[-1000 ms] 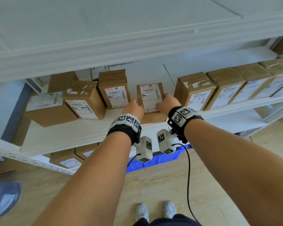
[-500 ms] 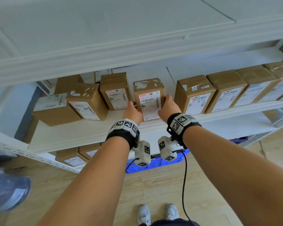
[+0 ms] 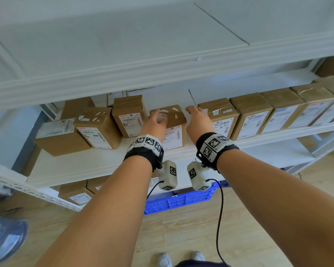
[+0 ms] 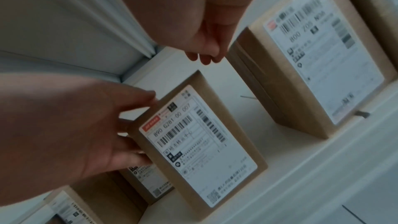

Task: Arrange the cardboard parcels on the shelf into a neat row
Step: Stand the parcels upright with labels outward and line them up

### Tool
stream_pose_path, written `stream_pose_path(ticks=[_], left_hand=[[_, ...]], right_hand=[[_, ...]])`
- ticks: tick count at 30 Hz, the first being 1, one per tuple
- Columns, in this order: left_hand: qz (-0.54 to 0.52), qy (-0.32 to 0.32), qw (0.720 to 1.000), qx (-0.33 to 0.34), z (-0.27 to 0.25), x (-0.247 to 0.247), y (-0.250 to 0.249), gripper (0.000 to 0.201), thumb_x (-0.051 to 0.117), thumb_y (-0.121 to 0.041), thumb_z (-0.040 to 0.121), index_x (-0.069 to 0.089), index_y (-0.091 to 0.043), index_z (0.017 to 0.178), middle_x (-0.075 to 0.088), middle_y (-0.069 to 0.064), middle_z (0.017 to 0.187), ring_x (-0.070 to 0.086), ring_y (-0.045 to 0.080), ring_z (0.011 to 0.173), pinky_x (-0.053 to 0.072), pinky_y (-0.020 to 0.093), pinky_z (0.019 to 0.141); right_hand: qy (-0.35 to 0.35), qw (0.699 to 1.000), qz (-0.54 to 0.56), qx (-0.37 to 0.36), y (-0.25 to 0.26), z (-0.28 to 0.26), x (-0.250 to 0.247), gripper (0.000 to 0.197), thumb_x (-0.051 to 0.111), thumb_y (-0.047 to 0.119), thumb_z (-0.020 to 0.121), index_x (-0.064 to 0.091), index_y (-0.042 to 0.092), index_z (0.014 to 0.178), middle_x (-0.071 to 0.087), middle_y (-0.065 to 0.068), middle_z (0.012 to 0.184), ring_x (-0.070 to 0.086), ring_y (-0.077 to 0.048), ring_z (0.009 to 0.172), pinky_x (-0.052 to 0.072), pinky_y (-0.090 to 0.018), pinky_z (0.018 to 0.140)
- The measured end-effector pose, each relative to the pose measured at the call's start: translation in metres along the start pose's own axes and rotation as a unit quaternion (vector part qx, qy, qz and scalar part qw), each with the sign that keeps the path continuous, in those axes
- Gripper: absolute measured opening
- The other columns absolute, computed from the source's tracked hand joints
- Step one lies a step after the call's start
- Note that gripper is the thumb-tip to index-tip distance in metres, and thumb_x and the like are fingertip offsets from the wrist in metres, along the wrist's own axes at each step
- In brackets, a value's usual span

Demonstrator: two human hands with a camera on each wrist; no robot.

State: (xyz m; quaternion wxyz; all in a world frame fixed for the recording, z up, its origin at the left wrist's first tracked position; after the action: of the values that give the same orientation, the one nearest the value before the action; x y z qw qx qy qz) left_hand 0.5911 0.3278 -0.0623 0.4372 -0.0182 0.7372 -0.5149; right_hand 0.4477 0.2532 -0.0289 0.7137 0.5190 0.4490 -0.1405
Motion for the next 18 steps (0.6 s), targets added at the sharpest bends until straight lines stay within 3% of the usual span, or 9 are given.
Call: stream_pose_path(ticks=[2, 4, 6, 8, 10, 12, 16, 18], left_hand=[[0.005, 0.019, 1.0, 0.003, 0.0, 0.011, -0.001, 0.051, 0.045, -0.037, 0.098, 0.032, -0.037, 0.148, 0.035, 0.007, 0.153, 0.058, 0.029, 0.116, 0.049, 0.029, 0.087], [0.007, 0.028, 1.0, 0.009, -0.002, 0.019, -0.004, 0.051, 0.045, -0.036, 0.099, 0.031, -0.037, 0.148, 0.033, 0.006, 0.154, 0.052, 0.028, 0.125, 0.043, 0.028, 0.092], [0.006, 0.033, 0.999, 0.011, -0.003, 0.024, -0.008, 0.051, 0.044, -0.037, 0.099, 0.03, -0.037, 0.149, 0.032, 0.005, 0.154, 0.054, 0.023, 0.122, 0.042, 0.025, 0.086], [0.007, 0.033, 0.999, 0.008, -0.004, 0.028, -0.012, 0.052, 0.044, -0.038, 0.099, 0.029, -0.038, 0.149, 0.031, 0.004, 0.155, 0.056, 0.02, 0.116, 0.042, 0.024, 0.082], [0.009, 0.029, 1.0, 0.005, -0.004, 0.031, -0.015, 0.052, 0.044, -0.039, 0.099, 0.029, -0.037, 0.149, 0.03, 0.004, 0.155, 0.051, 0.022, 0.126, 0.04, 0.024, 0.088], [0.017, 0.028, 0.999, 0.009, -0.005, 0.036, -0.018, 0.052, 0.043, -0.04, 0.1, 0.029, -0.037, 0.149, 0.031, 0.004, 0.155, 0.05, 0.024, 0.128, 0.038, 0.024, 0.085], [0.005, 0.038, 0.999, 0.012, -0.006, 0.05, -0.027, 0.052, 0.046, -0.038, 0.098, 0.03, -0.038, 0.148, 0.032, 0.006, 0.154, 0.066, 0.032, 0.1, 0.051, 0.028, 0.072], [0.001, 0.037, 0.999, 0.012, -0.006, 0.052, -0.029, 0.052, 0.047, -0.037, 0.098, 0.032, -0.037, 0.148, 0.033, 0.007, 0.153, 0.067, 0.03, 0.092, 0.053, 0.029, 0.069]], right_hand=[[-0.018, 0.999, -0.022, -0.025, 0.0, 0.001, -0.011, 0.059, 0.042, -0.012, 0.083, 0.044, 0.01, 0.138, 0.043, -0.011, 0.141, 0.045, -0.029, 0.126, 0.045, -0.04, 0.101], [-0.038, 0.997, -0.055, -0.041, -0.007, 0.004, -0.02, 0.056, 0.042, -0.011, 0.084, 0.047, 0.007, 0.137, 0.043, -0.011, 0.143, 0.035, -0.027, 0.135, 0.035, -0.04, 0.111], [-0.052, 0.994, -0.091, -0.034, -0.022, 0.008, -0.026, 0.051, 0.042, -0.007, 0.085, 0.05, 0.006, 0.134, 0.044, -0.012, 0.143, 0.028, -0.027, 0.141, 0.02, -0.041, 0.118], [-0.048, 0.993, -0.108, -0.014, -0.037, 0.008, -0.03, 0.048, 0.042, -0.004, 0.086, 0.05, 0.005, 0.132, 0.045, -0.012, 0.142, 0.026, -0.026, 0.142, 0.013, -0.04, 0.12], [-0.044, 0.994, -0.097, -0.012, -0.046, 0.005, -0.032, 0.045, 0.041, -0.005, 0.086, 0.051, 0.004, 0.129, 0.048, -0.012, 0.137, 0.033, -0.027, 0.136, 0.019, -0.037, 0.117], [-0.046, 0.995, -0.086, -0.024, -0.047, 0.002, -0.034, 0.043, 0.041, -0.005, 0.087, 0.051, 0.004, 0.127, 0.049, -0.012, 0.134, 0.037, -0.028, 0.131, 0.023, -0.036, 0.116], [-0.038, 0.995, -0.084, -0.031, -0.05, 0.004, -0.037, 0.042, 0.04, -0.004, 0.088, 0.052, 0.006, 0.127, 0.051, -0.011, 0.131, 0.039, -0.027, 0.128, 0.026, -0.037, 0.114], [-0.037, 0.995, -0.085, -0.031, -0.05, 0.004, -0.036, 0.042, 0.04, -0.004, 0.088, 0.052, 0.007, 0.127, 0.051, -0.01, 0.131, 0.04, -0.026, 0.127, 0.026, -0.037, 0.114]])
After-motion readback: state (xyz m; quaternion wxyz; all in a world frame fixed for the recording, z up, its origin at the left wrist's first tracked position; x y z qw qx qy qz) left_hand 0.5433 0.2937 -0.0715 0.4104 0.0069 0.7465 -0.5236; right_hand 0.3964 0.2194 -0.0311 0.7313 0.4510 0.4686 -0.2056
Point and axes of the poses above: each hand's wrist, its own z-axis towards the middle knuckle, its own x-axis out of the palm, y = z × x, the point moved 7 cm from there along z, towards the middle knuckle
